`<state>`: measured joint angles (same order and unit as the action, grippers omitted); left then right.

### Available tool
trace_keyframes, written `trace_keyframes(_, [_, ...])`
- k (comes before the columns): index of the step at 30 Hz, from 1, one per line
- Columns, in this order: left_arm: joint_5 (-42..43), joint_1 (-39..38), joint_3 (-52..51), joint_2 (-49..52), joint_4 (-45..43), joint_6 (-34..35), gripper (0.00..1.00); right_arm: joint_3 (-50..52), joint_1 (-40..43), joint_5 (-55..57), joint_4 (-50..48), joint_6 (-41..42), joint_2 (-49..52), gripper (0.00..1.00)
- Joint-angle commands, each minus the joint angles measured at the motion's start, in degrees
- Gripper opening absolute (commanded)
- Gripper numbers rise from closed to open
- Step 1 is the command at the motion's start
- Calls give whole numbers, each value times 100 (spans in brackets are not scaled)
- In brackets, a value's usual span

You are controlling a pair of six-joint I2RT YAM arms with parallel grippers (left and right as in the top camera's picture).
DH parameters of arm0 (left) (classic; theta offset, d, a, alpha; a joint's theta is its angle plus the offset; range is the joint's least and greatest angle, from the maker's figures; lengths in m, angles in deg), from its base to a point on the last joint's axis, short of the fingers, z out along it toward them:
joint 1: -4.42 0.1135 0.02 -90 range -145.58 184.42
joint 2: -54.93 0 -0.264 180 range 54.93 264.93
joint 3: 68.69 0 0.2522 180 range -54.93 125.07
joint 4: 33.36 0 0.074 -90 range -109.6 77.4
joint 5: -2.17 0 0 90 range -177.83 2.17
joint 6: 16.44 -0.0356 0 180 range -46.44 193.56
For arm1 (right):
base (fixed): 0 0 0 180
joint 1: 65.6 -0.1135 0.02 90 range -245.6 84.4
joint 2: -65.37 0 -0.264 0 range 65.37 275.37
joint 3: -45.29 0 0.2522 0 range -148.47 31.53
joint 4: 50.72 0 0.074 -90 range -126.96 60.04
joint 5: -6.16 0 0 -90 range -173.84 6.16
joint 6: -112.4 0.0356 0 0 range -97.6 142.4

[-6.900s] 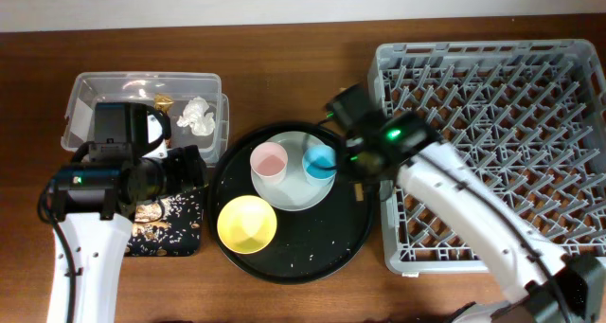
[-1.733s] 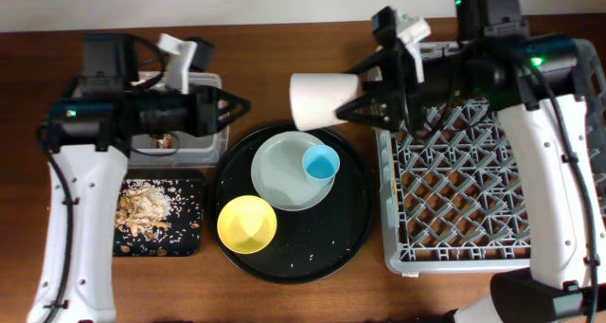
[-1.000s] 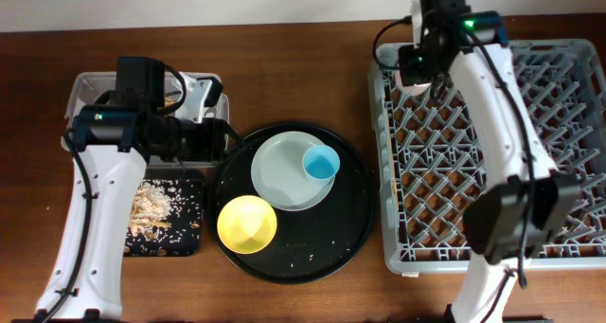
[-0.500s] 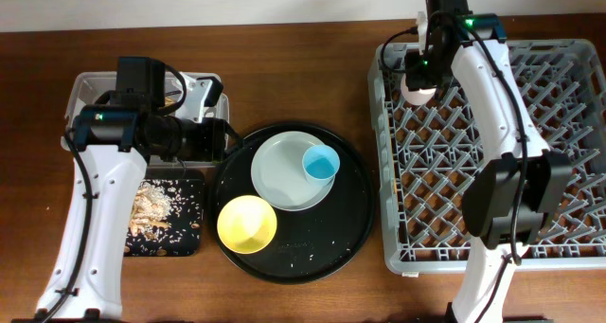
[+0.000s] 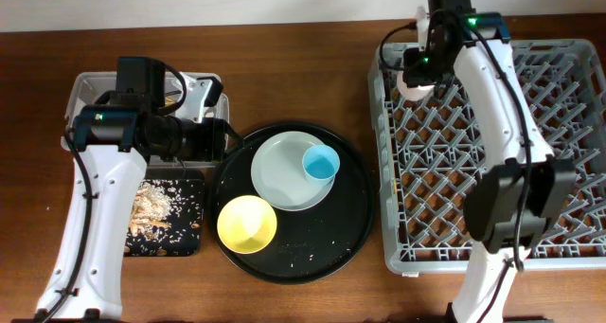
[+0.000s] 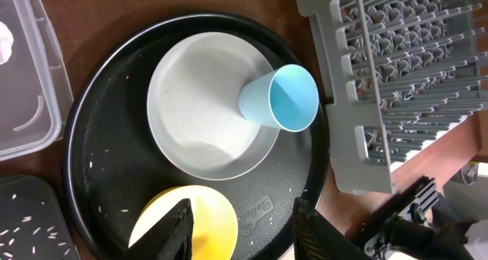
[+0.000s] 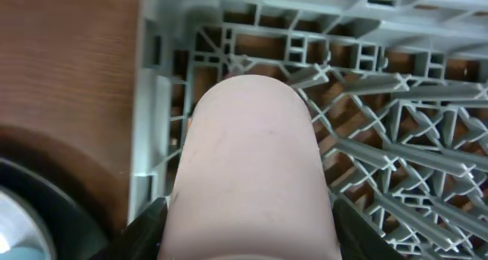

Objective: Sort waste into correct bins and load items into the dishwasher rack
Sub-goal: 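Lower the pink cup upside down into the rack's back-left corner, right gripper, then grasp the blue cup on the white plate with the left gripper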

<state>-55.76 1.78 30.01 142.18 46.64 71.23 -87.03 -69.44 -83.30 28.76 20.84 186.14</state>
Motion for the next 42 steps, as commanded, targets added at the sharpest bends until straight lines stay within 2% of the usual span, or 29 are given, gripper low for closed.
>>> trace_keyframes(1, [-42,-11,-48,2,-17,15,41,-190,-26,-142,90,-9,-363,30])
trace_keyframes(6, [-42,-11,-48,2,-17,15,41,-118,-26,-144,234,-9,-304,30])
trace_keyframes(14, [-42,-11,-48,2,-17,15,41,664,-26,-251,-382,-9,-136,31])
trace_keyframes(15, [-42,-11,-48,2,-17,13,41,667,-26,-251,-378,-9,-136,34])
trace_keyframes(16, [-42,-11,-48,2,-17,13,41,667,-26,-251,-372,-9,-136,45])
trace_keyframes(19, [-42,-11,-48,2,-17,15,42,662,-26,-254,-337,-7,-138,82])
trace_keyframes(21, [-42,-11,-48,2,-15,15,42,621,-24,-249,-291,-7,-181,86])
trace_keyframes(27, [-42,-11,-48,2,-11,13,42,42,-26,-459,400,-9,-846,88])
trace_keyframes(29, [-44,-11,-48,2,-15,15,42,26,-26,-1027,649,-7,-1274,89])
trace_keyframes(31, [-44,-11,-48,2,-17,13,42,26,-26,-1777,907,-4,-1569,98])
trace_keyframes(33, [-39,-11,-50,2,-15,15,42,26,-26,-2514,1414,-9,-1626,100])
trace_keyframes(34, [-39,-26,-50,2,-17,17,42,26,-26,-2507,1611,-11,-1615,91])
trace_keyframes(35, [-17,-68,-50,2,-17,17,42,26,-26,-2404,1775,-9,-1615,91])
trace_keyframes(37, [2,-326,-50,2,-92,328,43,26,-26,-2291,1899,-7,-1615,92])
trace_keyframes(38, [-4,-553,-50,2,-243,538,43,28,-26,-2280,1923,-7,-1615,98])
trace_keyframes(40, [-212,-866,-55,2,-542,852,48,26,-26,-2280,1998,-9,-1615,98])
trace_keyframes(42, [-1147,-1340,-55,31,-894,1644,60,28,-26,-2277,2127,-9,-1615,98])
